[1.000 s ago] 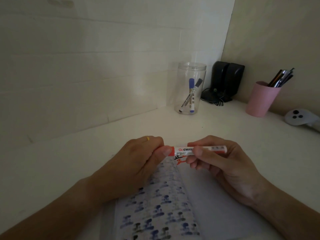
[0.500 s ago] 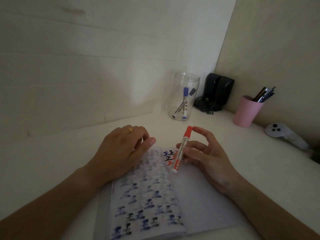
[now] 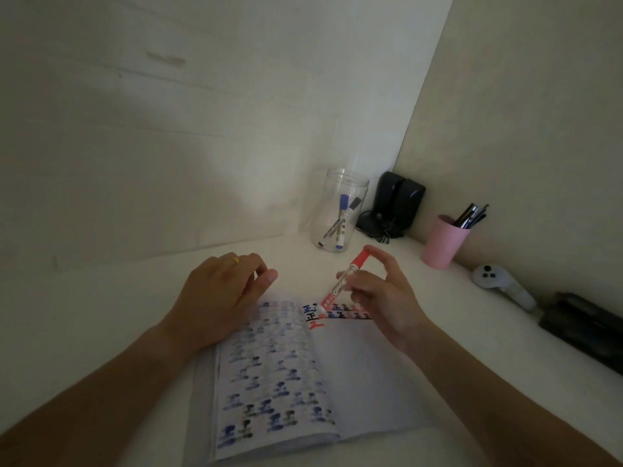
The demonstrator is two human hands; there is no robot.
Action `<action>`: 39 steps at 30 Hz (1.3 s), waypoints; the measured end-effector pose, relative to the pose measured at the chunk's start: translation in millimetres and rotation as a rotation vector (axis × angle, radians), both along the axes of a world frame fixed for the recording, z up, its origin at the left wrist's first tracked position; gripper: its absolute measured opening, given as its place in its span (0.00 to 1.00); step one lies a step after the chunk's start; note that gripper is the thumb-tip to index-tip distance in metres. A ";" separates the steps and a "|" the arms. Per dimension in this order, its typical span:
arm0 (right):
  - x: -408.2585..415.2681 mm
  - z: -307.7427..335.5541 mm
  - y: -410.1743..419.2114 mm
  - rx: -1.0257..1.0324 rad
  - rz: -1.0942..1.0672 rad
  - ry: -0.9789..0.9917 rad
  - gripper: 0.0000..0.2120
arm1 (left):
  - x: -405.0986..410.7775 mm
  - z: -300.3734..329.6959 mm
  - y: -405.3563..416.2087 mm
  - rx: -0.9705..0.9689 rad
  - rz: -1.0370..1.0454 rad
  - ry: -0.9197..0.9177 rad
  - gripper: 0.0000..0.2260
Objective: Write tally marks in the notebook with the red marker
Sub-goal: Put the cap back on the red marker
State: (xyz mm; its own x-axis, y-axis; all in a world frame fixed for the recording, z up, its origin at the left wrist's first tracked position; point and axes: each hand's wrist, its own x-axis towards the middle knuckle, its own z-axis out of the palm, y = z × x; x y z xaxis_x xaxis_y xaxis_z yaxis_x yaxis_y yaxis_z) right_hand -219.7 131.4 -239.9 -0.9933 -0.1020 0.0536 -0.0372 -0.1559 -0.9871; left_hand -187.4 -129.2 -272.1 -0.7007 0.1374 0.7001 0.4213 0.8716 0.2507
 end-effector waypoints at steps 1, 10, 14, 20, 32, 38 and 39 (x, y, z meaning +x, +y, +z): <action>-7.5 13.7 -2.1 -0.004 -0.083 0.063 0.29 | 0.1 0.2 -0.2 -0.004 0.009 0.018 0.18; -123.4 122.3 -20.3 0.556 -0.708 0.584 0.16 | -4.2 -2.4 -1.4 -0.029 0.079 0.123 0.16; -164.0 129.0 -26.9 0.941 -0.647 0.599 0.10 | -6.0 -2.3 -0.5 0.001 0.065 0.118 0.16; -185.5 121.1 -34.7 1.256 -0.516 0.370 0.18 | -8.2 -6.2 -1.2 -0.005 -0.002 0.039 0.16; -185.4 117.4 -42.9 1.121 -0.473 0.281 0.13 | -6.4 -3.9 1.1 0.003 0.000 0.000 0.16; -113.4 95.4 -21.3 1.064 -0.577 0.575 0.16 | -2.3 -1.3 1.5 -0.025 -0.039 -0.103 0.19; -91.8 80.5 -15.9 1.042 -0.561 0.608 0.15 | -1.2 -1.2 0.8 -0.037 -0.041 -0.119 0.20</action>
